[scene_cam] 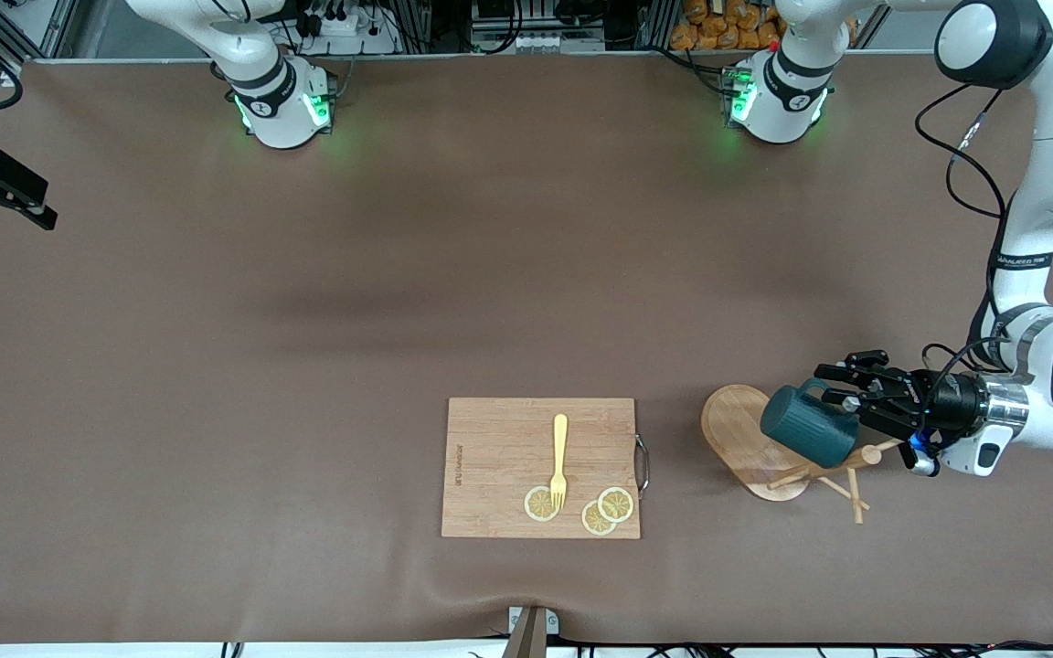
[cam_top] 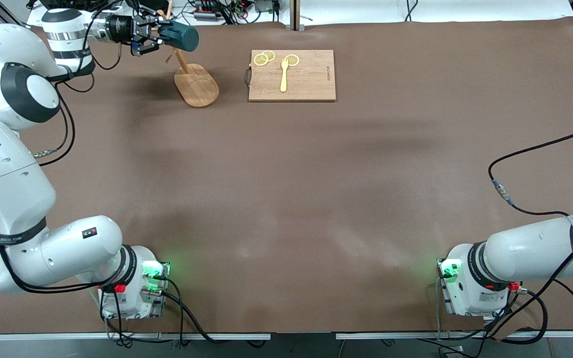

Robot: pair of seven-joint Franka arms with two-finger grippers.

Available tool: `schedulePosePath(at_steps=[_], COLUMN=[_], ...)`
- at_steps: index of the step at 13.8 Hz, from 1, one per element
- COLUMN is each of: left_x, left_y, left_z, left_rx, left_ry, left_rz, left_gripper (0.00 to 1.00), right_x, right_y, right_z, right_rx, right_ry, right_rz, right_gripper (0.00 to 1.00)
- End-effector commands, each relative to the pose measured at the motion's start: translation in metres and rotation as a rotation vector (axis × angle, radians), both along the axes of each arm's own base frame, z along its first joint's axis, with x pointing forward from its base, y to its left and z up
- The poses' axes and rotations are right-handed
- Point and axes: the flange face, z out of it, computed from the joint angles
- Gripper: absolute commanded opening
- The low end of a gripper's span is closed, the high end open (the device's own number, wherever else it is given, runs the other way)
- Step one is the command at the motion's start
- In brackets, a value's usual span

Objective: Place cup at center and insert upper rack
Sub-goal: 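Open the left gripper and draw it back from the hanging mug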

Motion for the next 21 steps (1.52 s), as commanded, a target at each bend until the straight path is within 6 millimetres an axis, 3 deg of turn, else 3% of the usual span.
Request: schedulePosePath(at_steps=[1,10,15,21], left_x=[0.004,0.006,0.006,0.002], left_y=[-0.002,0.003,0.006,0.013], left_z=[0.007,0.025,0.053,0.099], left_rx=[-0.021,-0.048,-0.035,0.020], left_ry=[-0.018,-0.027,-0.028,-0.081], left_rz=[0.016,0.040,0.037,0.040], left_gripper=[1.00,1.00,1.00,1.00], right_x=[-0.002,0.002,0.001,0.002], right_y=[0.001,0.011,0.021,0.008], right_z=[0.012,0.006,0.007,0.004], right_rx=[-0.005,-0.001,0.000,-0.003], right_ry=[-0.015,-0.009,-0.008,-0.002], right_rz=[-0.008,0.008,0.025,0.001], right_gripper=[1.00,1.00,1.00,1.00])
